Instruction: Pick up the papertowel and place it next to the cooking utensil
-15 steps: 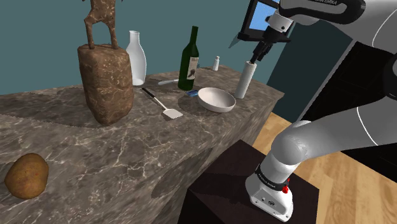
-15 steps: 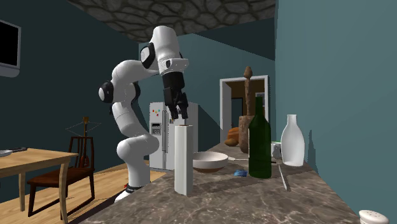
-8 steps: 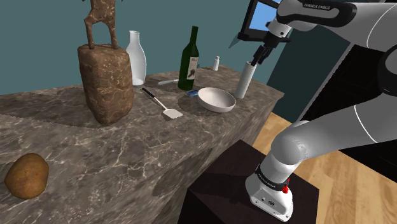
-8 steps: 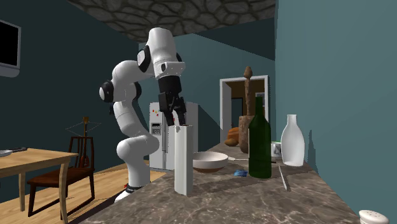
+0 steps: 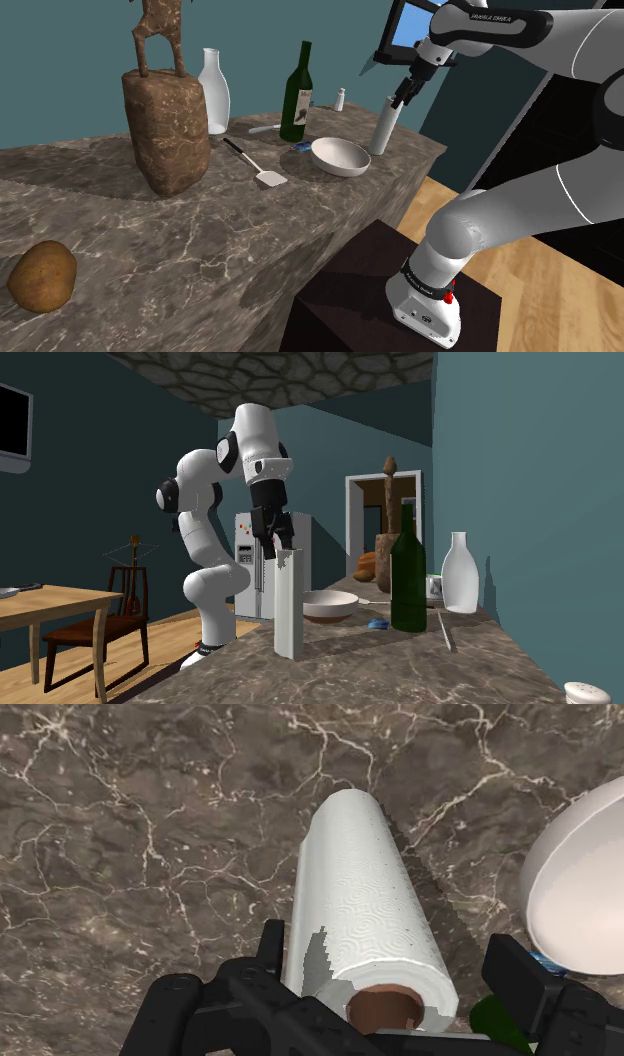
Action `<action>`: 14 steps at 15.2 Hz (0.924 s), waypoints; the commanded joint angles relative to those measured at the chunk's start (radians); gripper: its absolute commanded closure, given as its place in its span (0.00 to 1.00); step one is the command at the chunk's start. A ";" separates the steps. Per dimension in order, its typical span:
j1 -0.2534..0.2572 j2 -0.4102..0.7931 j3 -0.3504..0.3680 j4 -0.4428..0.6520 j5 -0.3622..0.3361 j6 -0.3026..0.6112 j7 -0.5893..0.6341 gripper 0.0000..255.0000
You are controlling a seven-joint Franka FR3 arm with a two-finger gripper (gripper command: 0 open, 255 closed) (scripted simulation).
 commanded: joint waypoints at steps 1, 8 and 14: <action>0.000 0.000 0.000 0.000 0.000 0.001 0.000 0.00; 0.000 0.000 0.000 -0.001 0.000 0.000 0.000 1.00; 0.002 0.005 0.003 0.030 0.003 -0.025 0.000 1.00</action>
